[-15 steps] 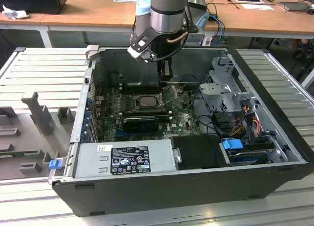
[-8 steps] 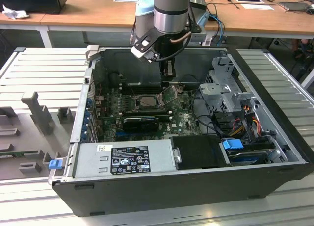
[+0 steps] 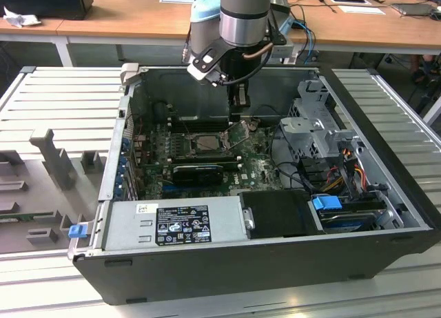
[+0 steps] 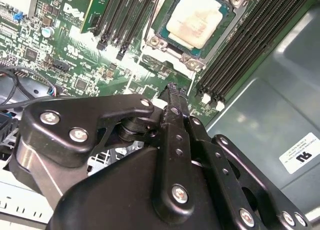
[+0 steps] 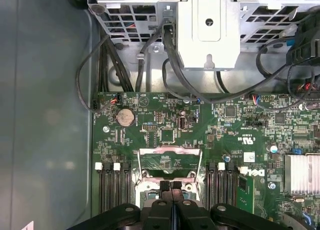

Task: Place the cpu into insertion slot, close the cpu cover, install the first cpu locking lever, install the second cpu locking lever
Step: 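Close the cpu cover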

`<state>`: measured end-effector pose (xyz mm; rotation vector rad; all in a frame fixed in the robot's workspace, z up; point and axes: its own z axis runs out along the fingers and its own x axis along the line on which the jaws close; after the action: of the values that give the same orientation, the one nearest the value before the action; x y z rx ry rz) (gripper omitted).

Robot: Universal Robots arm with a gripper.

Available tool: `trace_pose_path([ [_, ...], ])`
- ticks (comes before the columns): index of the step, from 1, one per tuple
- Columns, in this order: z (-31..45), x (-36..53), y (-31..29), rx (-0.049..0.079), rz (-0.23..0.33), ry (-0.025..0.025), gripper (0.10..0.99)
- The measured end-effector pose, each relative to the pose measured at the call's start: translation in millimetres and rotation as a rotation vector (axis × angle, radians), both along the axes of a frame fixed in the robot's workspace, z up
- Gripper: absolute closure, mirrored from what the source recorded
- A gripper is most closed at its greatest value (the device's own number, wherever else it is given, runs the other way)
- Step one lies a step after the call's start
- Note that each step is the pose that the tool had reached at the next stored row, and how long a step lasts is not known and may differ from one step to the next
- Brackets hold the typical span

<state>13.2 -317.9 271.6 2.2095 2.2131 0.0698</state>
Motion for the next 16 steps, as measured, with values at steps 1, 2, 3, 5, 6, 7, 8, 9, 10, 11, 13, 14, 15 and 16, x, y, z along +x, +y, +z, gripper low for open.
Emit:
trace_pose_path([
  [1,0.1,0.6,0.0,0.000,0.000,-0.0001,0.980],
  [2,0.1,1.5,0.1,0.000,0.000,-0.0001,0.980],
  [3,0.3,2.3,0.1,0.000,0.000,0.0001,0.980],
  [5,0.3,7.0,0.2,0.000,0.000,0.0003,0.980],
  [6,0.3,9.1,0.2,0.000,0.001,0.0003,0.980],
  [7,0.3,10.5,0.2,0.000,0.001,0.0004,0.980],
  [8,0.3,11.9,0.2,0.000,0.001,0.0004,0.980],
  [9,0.3,14.4,0.2,0.000,0.002,0.0005,0.980],
  [10,0.3,15.6,0.2,0.000,0.002,0.0006,0.980],
  [11,0.2,16.7,0.2,0.000,0.002,0.0006,0.980],
  [13,0.3,19.9,0.2,0.000,0.002,0.0007,0.980],
  [14,0.3,21.0,0.2,0.000,0.002,0.0007,0.980],
  [15,0.3,22.0,0.2,0.000,0.003,0.0007,0.980],
  [16,0.3,22.9,0.2,0.000,0.003,0.0008,0.980],
])
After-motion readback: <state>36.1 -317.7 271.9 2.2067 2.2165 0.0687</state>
